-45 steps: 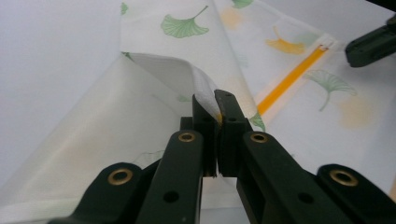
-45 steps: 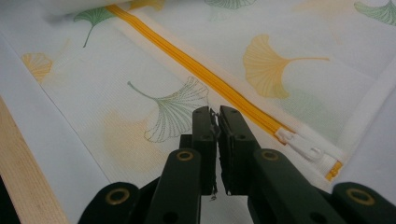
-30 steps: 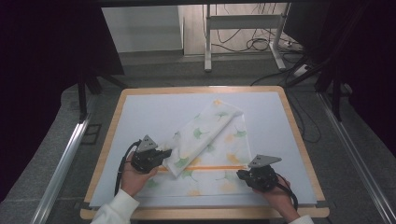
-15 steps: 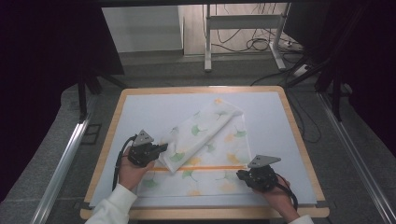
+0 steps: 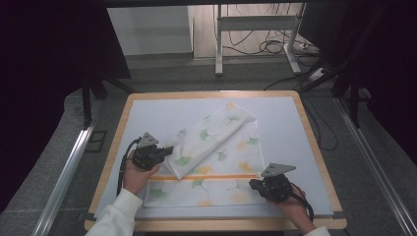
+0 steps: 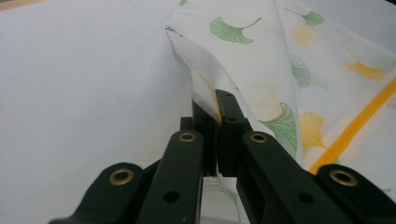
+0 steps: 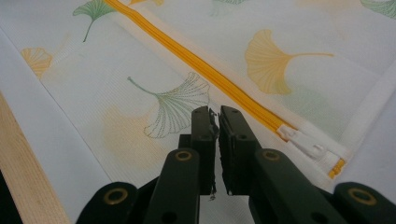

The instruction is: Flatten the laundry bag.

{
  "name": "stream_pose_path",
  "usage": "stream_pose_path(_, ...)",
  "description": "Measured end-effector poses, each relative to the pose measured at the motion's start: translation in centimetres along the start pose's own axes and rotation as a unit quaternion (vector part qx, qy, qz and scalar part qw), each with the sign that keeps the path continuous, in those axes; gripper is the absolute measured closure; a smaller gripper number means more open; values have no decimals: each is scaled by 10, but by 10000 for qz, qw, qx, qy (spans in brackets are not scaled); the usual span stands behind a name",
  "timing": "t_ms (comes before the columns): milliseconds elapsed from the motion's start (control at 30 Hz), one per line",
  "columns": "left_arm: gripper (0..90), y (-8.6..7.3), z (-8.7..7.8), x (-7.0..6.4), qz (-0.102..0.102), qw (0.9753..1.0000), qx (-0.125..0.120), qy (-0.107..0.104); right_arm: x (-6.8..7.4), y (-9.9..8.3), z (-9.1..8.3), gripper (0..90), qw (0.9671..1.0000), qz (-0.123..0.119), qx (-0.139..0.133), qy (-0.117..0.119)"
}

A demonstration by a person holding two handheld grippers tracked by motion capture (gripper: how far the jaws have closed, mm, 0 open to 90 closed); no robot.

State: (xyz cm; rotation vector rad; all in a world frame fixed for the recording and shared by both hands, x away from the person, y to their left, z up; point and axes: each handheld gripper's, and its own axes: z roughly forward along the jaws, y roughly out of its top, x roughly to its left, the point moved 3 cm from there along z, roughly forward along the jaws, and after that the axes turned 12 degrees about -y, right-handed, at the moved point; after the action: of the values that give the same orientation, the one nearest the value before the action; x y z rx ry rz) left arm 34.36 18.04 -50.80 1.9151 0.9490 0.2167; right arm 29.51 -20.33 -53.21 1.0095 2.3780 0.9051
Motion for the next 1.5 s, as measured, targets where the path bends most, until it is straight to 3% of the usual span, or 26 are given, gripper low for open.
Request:
stream_pose_path(233, 886, 7, 3, 8, 18, 10000, -7, 31, 2, 0, 0, 838, 10000, -27, 8, 26)
stream_pose_path(533, 887, 15, 9, 28, -87, 9999, 27, 99, 1, -1, -1, 838, 10000, -19, -20, 63)
stream_pose_path(1067, 886, 35, 4, 56, -81, 9994, 10, 334, 1, -1, 0, 838, 10000, -9, 11, 39)
stream_pose_path(1500, 887, 40, 17, 80, -200, 9987, 83, 451, 2, -1, 0, 838, 10000, -23, 29, 70)
